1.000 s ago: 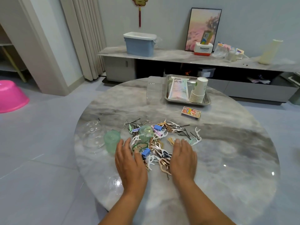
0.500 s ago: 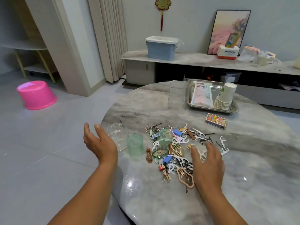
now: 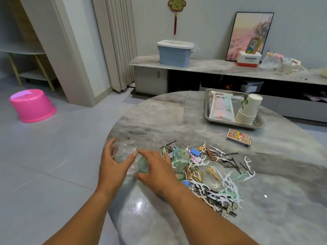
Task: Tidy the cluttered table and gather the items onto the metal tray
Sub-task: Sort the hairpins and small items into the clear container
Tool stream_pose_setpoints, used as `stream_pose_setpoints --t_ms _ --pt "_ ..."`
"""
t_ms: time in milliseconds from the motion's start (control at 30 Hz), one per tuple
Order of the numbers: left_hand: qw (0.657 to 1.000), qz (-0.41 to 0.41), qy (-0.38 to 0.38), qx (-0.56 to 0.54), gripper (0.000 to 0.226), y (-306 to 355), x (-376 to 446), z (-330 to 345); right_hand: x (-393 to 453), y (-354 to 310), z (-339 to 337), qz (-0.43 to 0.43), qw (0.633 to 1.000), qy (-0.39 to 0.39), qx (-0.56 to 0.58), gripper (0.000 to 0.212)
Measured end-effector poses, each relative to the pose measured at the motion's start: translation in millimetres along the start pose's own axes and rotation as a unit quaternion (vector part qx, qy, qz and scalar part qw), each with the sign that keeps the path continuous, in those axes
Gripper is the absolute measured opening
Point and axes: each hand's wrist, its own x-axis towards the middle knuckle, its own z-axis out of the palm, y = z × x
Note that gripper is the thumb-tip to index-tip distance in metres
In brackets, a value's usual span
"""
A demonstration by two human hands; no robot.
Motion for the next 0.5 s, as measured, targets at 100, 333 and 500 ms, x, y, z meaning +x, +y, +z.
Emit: stream_pose_setpoints --t_ms 100,333,500 --pt "0.999 0.013 -0.044 0.007 0.091 4.3 8.1 1.2 5.8 7.5 -10.4 0.034 0.996 0.03 0.071 0.07" --pt "0.976 0.034 -0.197 0.09 0.08 -0.3 20.4 6.9 11.3 27.3 -31.6 0.034 0.992 -0.062 0.102 0.073" --pt "0.986 0.066 -0.086 0.129 0.069 11.6 25.9 27.0 20.3 26.5 -51.7 0.029 0.986 -0.085 0.14 0.071"
